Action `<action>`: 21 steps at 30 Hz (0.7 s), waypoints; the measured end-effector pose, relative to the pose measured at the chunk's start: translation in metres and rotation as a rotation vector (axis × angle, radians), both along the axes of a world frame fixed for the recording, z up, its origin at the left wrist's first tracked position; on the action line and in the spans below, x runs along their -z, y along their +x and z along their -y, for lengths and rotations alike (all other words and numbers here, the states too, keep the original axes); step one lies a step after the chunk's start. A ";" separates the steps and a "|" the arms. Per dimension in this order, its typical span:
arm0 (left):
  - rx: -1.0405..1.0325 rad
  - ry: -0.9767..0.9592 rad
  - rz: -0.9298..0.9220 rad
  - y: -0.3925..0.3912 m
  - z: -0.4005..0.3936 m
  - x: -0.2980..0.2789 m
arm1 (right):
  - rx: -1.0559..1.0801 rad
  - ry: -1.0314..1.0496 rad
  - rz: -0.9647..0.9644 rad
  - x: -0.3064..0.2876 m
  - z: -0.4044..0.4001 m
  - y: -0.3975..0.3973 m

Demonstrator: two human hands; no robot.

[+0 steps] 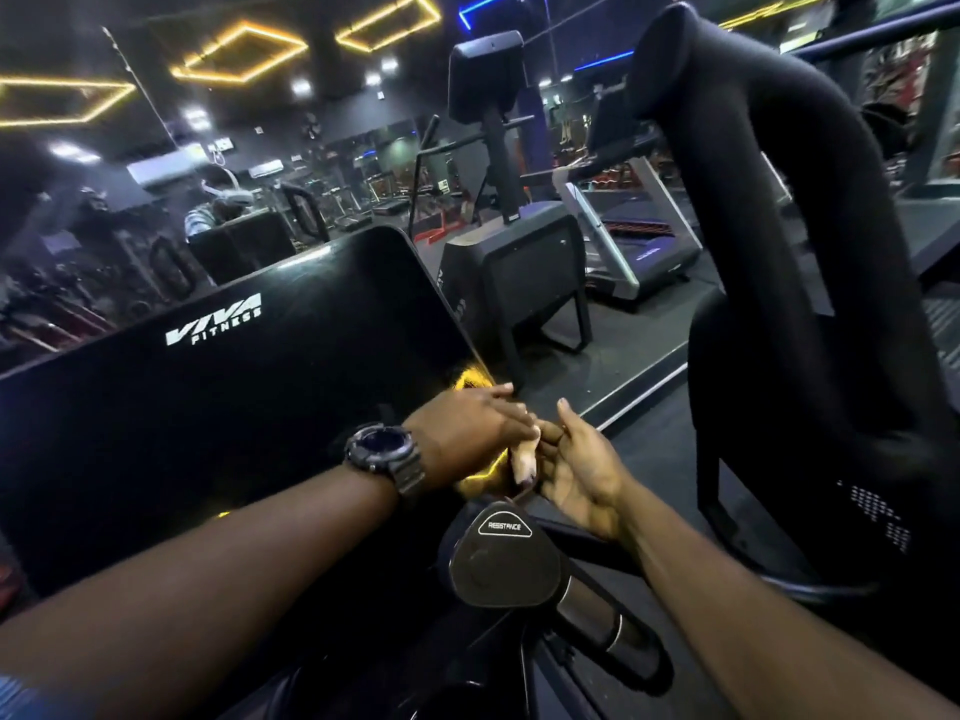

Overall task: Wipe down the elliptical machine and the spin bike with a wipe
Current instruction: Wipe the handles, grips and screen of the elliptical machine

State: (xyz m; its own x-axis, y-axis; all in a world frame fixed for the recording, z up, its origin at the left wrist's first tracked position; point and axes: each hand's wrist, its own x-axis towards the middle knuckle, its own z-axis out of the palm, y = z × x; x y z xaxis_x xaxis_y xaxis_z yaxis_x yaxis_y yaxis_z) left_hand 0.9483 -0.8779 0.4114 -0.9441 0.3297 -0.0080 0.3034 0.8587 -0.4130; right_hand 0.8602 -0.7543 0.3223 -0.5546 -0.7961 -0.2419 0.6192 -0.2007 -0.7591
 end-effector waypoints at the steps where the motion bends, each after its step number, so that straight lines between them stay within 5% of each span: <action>1: -0.003 -0.014 0.010 -0.001 -0.003 -0.001 | -0.008 -0.014 0.012 0.003 0.001 0.000; 4: 0.055 0.021 0.270 0.001 -0.005 0.024 | -0.050 -0.023 -0.004 0.004 0.000 -0.001; 10: -0.019 0.047 0.242 0.034 0.003 0.018 | -0.054 0.011 -0.157 0.002 -0.002 0.004; 14: 0.034 0.193 -0.217 0.022 0.020 -0.034 | -0.053 0.031 -0.171 0.000 -0.001 0.001; 16: 0.007 0.147 -0.299 0.021 0.021 -0.048 | -0.075 0.039 -0.191 0.001 0.001 0.001; 21: 0.053 0.094 0.219 0.035 -0.007 0.007 | -0.073 0.050 -0.289 0.004 0.002 0.002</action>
